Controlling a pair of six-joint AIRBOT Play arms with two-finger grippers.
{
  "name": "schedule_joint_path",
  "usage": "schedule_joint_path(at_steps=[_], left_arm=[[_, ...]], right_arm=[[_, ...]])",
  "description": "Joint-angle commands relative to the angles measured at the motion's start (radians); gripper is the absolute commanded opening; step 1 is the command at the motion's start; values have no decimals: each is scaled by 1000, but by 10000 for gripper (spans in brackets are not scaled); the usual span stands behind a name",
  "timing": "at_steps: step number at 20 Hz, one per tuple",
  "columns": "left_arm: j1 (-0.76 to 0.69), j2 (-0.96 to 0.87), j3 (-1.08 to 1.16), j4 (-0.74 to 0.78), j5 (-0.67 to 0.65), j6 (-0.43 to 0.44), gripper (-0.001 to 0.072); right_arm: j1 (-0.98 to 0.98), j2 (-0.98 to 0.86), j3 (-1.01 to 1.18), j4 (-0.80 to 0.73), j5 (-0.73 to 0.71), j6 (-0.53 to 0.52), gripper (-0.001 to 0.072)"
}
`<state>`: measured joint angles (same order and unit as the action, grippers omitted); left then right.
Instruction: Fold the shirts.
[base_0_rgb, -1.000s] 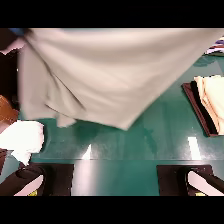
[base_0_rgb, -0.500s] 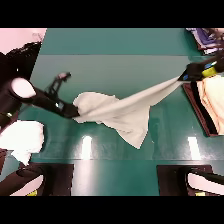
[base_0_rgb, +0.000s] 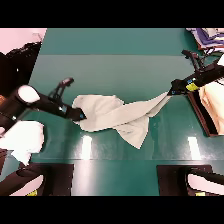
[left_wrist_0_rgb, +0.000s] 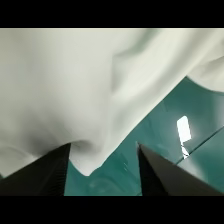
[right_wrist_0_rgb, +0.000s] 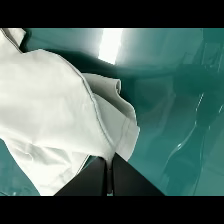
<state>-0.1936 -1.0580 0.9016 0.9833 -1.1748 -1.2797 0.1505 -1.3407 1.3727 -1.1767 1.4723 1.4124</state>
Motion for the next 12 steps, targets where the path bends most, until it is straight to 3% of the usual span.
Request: schedule_joint_path(at_steps=[1, 4, 7, 12], left_arm=[[47, -1, 226, 134, -52, 4, 499], [180, -26, 319, 184, 28, -39, 498], [282, -155, 318, 167, 13, -39, 498], [311, -445, 318, 23, -24, -19, 498]], right_arm=[[2, 2, -8, -1, -5, 1, 17], [2, 2, -8, 0, -5, 1, 16], [2, 2, -8, 0, -6, 1, 17], [2, 2, -9, 3, -3, 1, 16]])
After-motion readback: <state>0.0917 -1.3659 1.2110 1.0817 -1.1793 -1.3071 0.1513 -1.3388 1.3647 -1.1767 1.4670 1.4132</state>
